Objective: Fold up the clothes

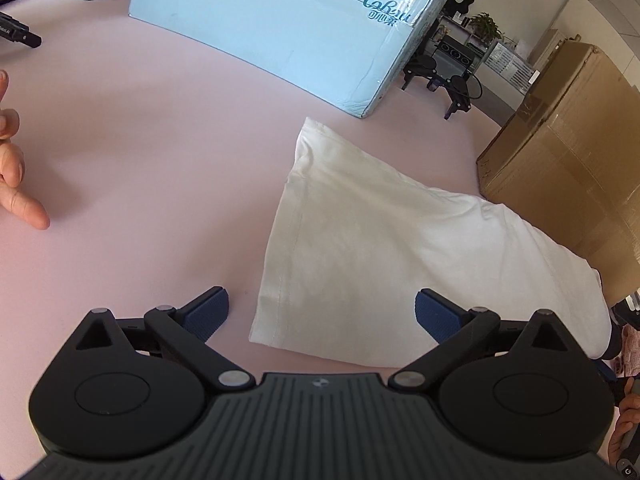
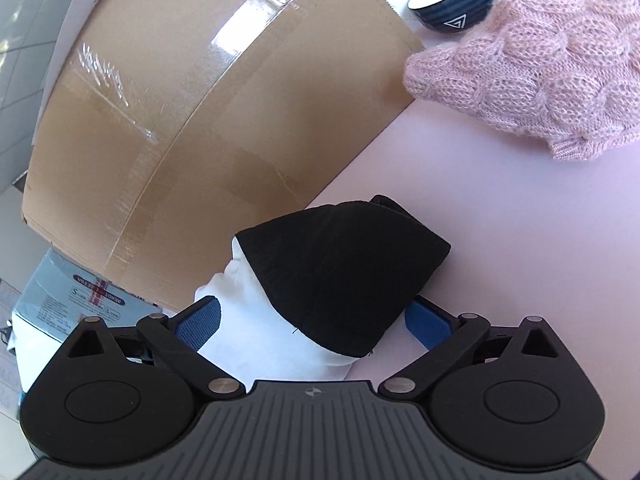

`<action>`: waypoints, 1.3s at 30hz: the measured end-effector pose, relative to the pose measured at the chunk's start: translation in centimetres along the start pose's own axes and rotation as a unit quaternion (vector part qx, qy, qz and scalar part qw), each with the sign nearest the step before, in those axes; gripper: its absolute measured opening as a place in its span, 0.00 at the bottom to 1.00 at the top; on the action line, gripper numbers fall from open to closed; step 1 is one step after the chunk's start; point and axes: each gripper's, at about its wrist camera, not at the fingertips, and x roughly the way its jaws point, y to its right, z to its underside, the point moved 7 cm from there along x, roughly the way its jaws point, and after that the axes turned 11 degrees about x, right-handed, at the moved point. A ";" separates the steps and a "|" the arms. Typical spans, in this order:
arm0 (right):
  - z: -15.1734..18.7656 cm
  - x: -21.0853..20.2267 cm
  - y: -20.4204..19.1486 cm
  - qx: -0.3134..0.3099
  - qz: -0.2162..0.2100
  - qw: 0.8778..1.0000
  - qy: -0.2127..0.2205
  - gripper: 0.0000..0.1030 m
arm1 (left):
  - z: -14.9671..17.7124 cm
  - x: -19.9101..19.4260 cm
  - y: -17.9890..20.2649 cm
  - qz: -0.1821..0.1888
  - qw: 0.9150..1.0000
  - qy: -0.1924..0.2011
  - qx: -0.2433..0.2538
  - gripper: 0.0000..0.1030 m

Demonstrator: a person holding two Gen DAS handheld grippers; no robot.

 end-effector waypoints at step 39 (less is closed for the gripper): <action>4.3 -10.0 3.2 -0.041 0.041 0.998 0.026 0.18 | -1.4 0.7 -3.8 -0.092 0.992 0.006 0.084 0.04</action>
